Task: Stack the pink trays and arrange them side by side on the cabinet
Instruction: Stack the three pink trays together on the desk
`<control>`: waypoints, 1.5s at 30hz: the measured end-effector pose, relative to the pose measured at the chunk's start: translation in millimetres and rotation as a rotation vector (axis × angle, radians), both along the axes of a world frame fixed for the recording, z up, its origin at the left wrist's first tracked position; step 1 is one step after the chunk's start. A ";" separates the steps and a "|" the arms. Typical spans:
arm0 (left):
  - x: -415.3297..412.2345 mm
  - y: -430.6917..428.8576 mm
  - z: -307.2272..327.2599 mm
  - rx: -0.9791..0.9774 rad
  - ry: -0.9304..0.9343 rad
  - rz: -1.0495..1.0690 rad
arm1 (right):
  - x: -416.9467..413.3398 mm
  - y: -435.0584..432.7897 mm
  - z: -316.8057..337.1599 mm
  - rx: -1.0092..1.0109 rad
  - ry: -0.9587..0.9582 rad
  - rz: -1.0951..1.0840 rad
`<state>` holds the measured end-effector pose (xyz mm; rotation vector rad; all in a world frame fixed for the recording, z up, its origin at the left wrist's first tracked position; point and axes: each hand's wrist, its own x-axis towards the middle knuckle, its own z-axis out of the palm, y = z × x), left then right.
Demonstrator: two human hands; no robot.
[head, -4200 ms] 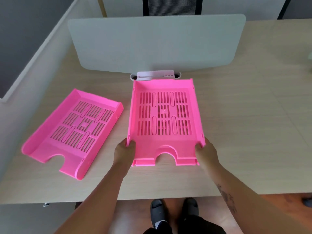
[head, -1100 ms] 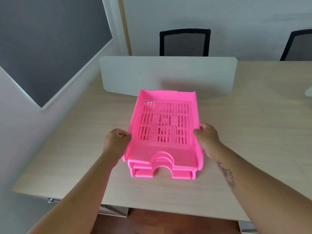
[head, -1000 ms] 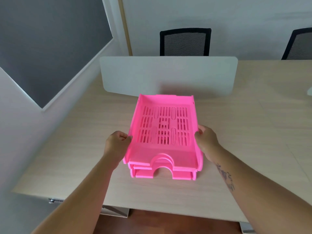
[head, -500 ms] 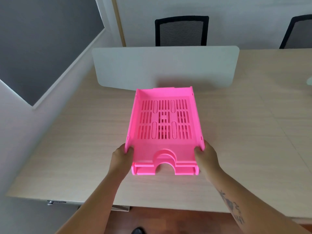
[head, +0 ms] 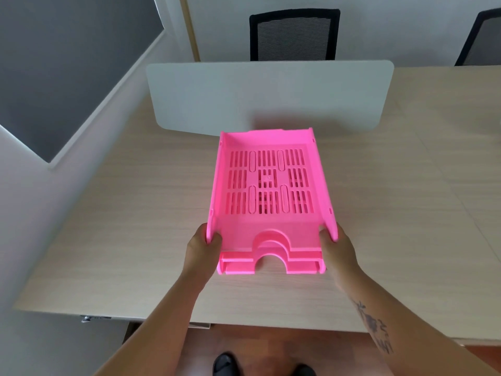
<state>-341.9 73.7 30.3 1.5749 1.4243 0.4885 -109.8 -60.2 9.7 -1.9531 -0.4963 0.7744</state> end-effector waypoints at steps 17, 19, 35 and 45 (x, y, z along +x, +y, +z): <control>-1.6 -0.2 -14.4 -0.147 -0.182 0.079 | -4.5 -0.2 -13.7 0.089 0.126 -0.068; -5.4 -9.0 -16.2 -0.194 -0.258 0.064 | -4.5 -5.1 -14.2 0.104 0.146 -0.069; 7.9 -10.3 -49.0 -0.364 -0.446 0.142 | -19.1 -9.5 -29.9 0.147 0.396 -0.093; 10.1 22.2 -22.3 -0.392 -0.521 0.163 | -13.4 13.4 -10.5 0.173 0.333 -0.124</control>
